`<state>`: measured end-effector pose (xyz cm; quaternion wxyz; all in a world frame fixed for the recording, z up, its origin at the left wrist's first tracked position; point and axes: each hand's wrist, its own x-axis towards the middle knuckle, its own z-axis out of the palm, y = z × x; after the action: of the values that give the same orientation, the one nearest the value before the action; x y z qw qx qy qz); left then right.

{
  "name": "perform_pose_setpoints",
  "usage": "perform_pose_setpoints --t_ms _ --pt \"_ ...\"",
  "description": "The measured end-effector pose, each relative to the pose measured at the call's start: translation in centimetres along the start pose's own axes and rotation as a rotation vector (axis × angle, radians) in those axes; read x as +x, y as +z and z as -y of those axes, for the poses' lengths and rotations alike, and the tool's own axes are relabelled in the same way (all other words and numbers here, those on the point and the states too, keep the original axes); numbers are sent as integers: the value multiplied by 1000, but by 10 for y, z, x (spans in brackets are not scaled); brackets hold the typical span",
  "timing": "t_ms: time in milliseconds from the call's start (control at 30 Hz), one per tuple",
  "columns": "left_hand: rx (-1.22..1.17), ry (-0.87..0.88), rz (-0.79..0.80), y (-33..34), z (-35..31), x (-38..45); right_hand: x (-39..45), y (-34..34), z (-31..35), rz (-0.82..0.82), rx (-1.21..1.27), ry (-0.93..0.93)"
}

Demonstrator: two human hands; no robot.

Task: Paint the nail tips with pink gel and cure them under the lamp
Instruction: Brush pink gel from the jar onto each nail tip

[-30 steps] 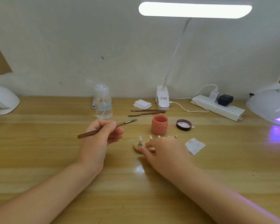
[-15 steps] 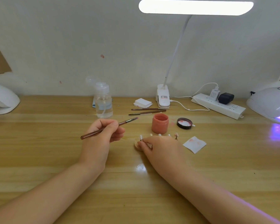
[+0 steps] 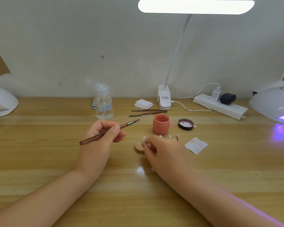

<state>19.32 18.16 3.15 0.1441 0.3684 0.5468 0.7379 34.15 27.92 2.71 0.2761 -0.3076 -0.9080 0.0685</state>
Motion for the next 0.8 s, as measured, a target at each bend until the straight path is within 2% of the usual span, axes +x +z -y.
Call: perform_pose_setpoints --t_ms 200,367,533,633,733,800 --pt "105 87 162 3 -5 -12 -11 -8 -13 -7 76 52" --pt "135 116 213 4 -7 -17 -5 -6 -15 -46 130 40" --pt "176 168 251 7 -12 -21 -1 -14 -26 -201 403 63" --pt "213 222 285 10 -14 -28 0 -15 -32 -181 589 105" --pt "265 245 317 11 -15 -33 2 -11 -34 -165 652 102" --pt "354 321 316 12 -16 -35 3 -9 -34 -171 670 93"
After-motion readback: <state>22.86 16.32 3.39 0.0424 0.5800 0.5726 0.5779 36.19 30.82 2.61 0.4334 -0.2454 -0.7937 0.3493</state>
